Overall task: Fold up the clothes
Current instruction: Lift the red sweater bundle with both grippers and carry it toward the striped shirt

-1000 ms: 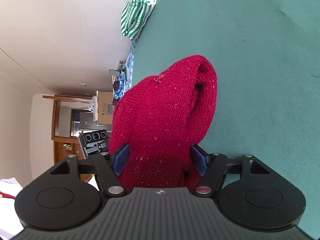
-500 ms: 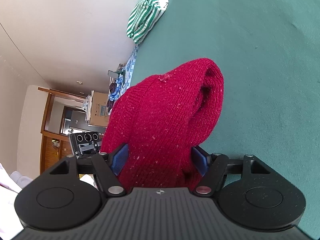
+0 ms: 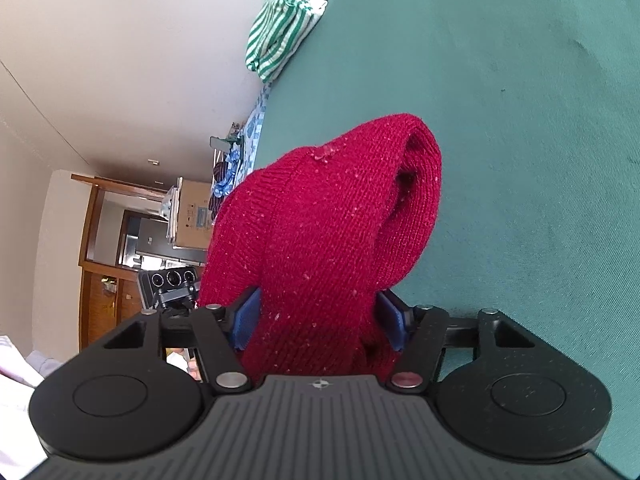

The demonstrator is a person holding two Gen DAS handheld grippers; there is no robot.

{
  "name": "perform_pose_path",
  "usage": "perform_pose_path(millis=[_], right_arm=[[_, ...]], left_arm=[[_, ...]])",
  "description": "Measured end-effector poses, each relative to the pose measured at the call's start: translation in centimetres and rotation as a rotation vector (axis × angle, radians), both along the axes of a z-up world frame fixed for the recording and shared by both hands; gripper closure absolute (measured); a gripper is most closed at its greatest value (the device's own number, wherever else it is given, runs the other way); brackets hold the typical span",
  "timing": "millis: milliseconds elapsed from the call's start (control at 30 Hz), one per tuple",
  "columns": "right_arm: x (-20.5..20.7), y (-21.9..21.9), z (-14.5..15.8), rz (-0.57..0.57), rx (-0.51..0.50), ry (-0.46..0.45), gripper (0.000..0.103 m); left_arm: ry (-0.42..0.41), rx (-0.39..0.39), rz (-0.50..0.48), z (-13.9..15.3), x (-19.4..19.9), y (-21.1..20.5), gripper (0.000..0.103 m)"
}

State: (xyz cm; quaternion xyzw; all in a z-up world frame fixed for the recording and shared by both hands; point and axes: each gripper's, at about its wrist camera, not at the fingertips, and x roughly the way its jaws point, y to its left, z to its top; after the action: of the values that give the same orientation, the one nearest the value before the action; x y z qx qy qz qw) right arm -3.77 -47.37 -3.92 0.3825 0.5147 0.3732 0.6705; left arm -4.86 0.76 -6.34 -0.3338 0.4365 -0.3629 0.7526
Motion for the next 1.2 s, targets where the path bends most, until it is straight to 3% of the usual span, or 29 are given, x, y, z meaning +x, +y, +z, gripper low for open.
perform_pose_path(millis=[300,600,833,933,1200], right_arm=[[0.6,0.0,-0.2,0.020,-0.003,0.024,0.044],[1.0,0.2,-0.1,0.023,-0.017,0.051,0.040],[0.5,0.2,0.0,-0.021,-0.028,0.043,0.036],[0.1,0.1,-0.3,-0.049,-0.013,0.063,0.043],[-0.6,-0.6,0.1,-0.085,-0.001,0.001,0.053]], left_arm=[[0.045,-0.080,0.032,-1.2,-0.4,2.9,0.041],[0.048,-0.096,-0.001,-1.4,-0.5,3.7,0.032],[0.046,-0.071,0.023,-1.2,-1.0,4.3,0.044],[0.054,-0.067,0.059,-1.1,-1.4,4.9,0.047],[-0.025,0.025,0.058,2.0,-1.7,4.7,0.051]])
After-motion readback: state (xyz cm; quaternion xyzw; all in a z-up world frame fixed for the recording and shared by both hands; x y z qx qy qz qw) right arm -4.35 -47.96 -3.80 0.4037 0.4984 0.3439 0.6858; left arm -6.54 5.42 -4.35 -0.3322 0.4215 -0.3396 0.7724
